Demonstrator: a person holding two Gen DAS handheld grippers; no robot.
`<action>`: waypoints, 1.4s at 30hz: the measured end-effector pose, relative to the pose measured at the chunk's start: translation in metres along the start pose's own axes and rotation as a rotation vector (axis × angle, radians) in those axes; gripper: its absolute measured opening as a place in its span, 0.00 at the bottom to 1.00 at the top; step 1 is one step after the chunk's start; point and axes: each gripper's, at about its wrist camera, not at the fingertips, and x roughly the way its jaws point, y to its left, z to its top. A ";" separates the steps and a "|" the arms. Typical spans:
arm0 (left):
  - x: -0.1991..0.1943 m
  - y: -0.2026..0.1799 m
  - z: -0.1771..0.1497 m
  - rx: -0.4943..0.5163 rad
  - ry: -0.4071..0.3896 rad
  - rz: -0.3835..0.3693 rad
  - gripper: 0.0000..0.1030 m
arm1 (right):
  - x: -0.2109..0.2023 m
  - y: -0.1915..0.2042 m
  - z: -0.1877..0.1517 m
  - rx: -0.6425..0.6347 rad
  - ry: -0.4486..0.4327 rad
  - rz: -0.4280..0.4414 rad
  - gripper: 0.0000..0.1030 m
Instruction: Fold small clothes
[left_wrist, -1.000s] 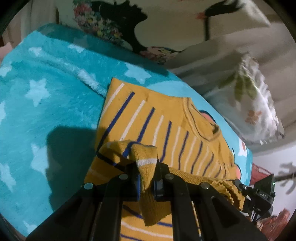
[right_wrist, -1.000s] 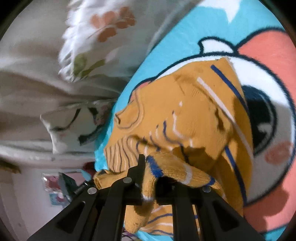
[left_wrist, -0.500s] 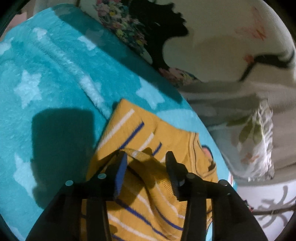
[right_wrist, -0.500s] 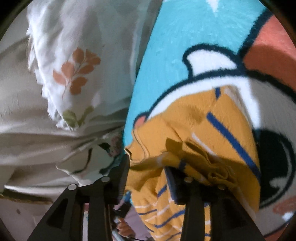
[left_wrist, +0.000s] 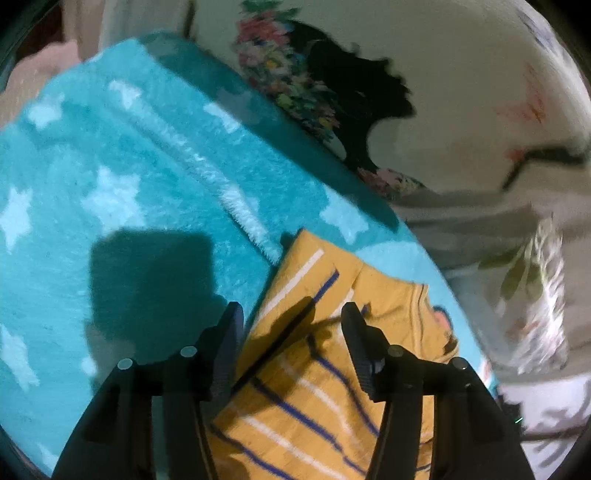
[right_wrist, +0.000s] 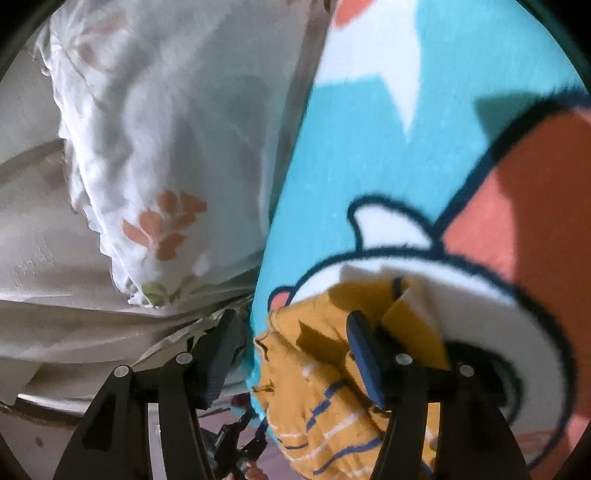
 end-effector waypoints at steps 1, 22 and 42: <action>-0.001 -0.005 -0.002 0.041 0.000 0.016 0.57 | -0.003 0.006 0.000 -0.034 -0.001 -0.020 0.64; 0.050 -0.069 -0.012 0.447 0.012 0.280 0.16 | 0.099 0.069 -0.088 -0.877 0.176 -0.520 0.36; -0.022 -0.006 -0.026 0.380 -0.010 0.188 0.33 | 0.041 0.082 -0.078 -0.708 -0.004 -0.442 0.45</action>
